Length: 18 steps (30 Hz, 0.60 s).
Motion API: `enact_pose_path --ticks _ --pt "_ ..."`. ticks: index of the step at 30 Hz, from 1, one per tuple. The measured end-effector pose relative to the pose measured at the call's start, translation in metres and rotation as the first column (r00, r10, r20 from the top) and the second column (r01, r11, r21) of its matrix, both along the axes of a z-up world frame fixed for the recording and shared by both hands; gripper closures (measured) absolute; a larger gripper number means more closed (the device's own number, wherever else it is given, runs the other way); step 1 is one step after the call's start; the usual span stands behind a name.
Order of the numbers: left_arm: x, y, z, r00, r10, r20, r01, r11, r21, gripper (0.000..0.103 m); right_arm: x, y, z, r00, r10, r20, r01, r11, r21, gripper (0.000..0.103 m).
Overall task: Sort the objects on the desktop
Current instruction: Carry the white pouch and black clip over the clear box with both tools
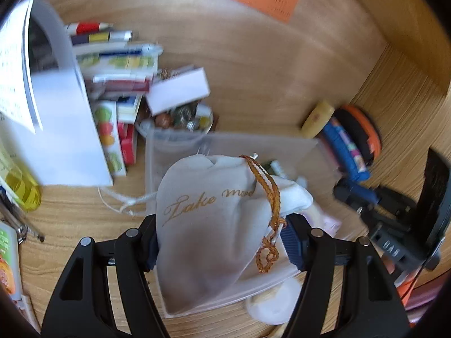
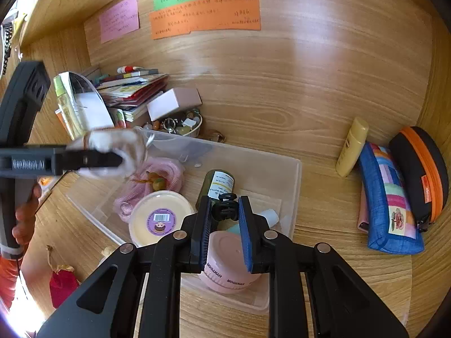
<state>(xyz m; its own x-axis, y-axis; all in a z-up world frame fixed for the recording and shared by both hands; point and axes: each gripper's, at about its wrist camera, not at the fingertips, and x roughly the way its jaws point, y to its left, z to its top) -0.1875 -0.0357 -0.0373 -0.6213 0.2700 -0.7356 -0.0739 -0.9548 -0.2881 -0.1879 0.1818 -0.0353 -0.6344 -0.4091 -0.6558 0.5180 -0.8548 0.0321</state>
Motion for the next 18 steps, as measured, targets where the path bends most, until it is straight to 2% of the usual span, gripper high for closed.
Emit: enact_pose_path --ticks 2,8,15,18 --pt "0.004 0.003 -0.003 1.000 -0.010 -0.005 0.009 0.999 -0.047 0.035 -0.002 -0.001 -0.003 1.000 -0.005 0.007 0.005 1.000 0.008 0.086" --pt "0.010 0.016 -0.007 0.999 -0.040 0.000 0.040 0.992 -0.123 0.035 -0.010 -0.005 -0.013 0.999 -0.016 0.037 0.015 0.999 0.033 0.086" --pt "0.009 0.026 -0.018 0.997 -0.072 0.024 0.074 0.990 -0.122 0.034 -0.015 -0.012 -0.022 0.998 -0.020 0.058 0.017 0.998 0.061 0.086" --pt "0.011 0.034 -0.019 0.998 -0.066 0.014 0.067 0.983 -0.171 0.034 -0.017 -0.013 -0.026 0.997 -0.023 0.069 0.019 0.998 0.066 0.086"
